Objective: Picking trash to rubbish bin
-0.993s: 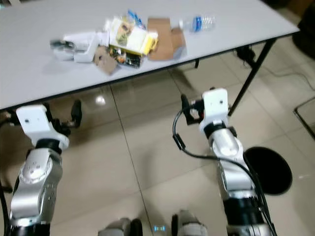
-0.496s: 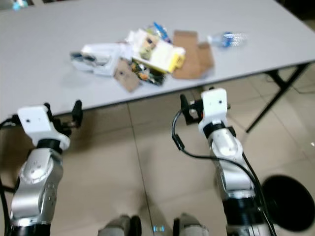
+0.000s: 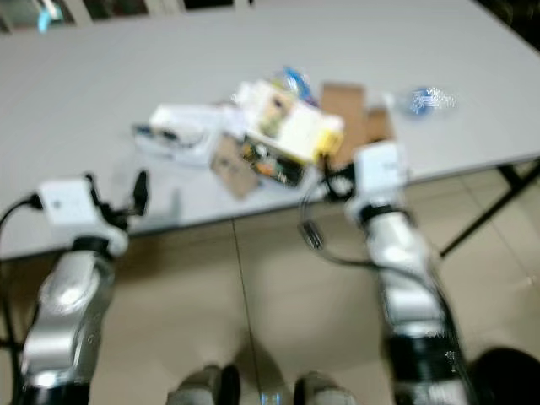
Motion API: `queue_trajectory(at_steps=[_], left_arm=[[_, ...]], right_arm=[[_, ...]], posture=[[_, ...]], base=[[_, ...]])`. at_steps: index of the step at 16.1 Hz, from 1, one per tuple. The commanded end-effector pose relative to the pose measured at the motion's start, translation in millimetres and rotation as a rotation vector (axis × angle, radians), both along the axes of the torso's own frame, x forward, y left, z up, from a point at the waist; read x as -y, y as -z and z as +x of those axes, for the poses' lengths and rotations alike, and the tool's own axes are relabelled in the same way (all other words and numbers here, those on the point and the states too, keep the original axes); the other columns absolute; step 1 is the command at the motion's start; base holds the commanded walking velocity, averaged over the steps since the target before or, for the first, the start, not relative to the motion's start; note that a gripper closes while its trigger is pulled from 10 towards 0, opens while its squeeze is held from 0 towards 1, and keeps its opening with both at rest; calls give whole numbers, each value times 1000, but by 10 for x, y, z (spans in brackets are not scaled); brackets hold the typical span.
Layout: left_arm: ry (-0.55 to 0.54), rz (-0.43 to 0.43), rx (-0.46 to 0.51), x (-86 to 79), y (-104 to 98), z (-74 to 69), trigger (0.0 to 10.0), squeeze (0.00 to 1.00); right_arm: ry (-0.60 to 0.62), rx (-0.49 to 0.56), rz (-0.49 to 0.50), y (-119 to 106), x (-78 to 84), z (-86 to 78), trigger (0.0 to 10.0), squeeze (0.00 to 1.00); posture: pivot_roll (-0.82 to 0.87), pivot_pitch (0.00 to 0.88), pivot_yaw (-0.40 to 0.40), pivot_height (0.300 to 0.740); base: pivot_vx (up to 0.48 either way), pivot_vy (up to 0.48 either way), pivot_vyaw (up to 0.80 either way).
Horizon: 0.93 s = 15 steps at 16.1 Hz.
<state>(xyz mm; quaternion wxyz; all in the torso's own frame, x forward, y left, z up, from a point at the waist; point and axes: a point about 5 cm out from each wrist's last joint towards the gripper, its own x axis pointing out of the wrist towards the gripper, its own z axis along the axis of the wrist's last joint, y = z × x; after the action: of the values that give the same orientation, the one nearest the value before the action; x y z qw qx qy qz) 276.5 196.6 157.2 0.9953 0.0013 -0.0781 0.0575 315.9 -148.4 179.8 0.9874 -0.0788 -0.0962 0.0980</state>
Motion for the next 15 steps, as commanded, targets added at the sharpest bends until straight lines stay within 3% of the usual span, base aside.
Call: queue_trajectory(at_steps=[1, 9, 15], left_arm=[[3, -1, 21, 24, -31, -8, 10000, 0], [-4, 8, 30, 16, -41, 9, 10000, 0], [-6, 5, 54, -36, -89, 149, 10000, 0]], right_arm=[[24, 12, -14, -18, 75, -12, 10000, 0], [12, 27, -26, -50, 50, -34, 10000, 0], [7, 41, -43, -99, 60, -68, 10000, 0]], posture=[[-119, 199, 30, 740], [-126, 205, 24, 740], [-146, 215, 18, 740]], base=[[0, 0, 0], [0, 0, 0], [0, 0, 0]])
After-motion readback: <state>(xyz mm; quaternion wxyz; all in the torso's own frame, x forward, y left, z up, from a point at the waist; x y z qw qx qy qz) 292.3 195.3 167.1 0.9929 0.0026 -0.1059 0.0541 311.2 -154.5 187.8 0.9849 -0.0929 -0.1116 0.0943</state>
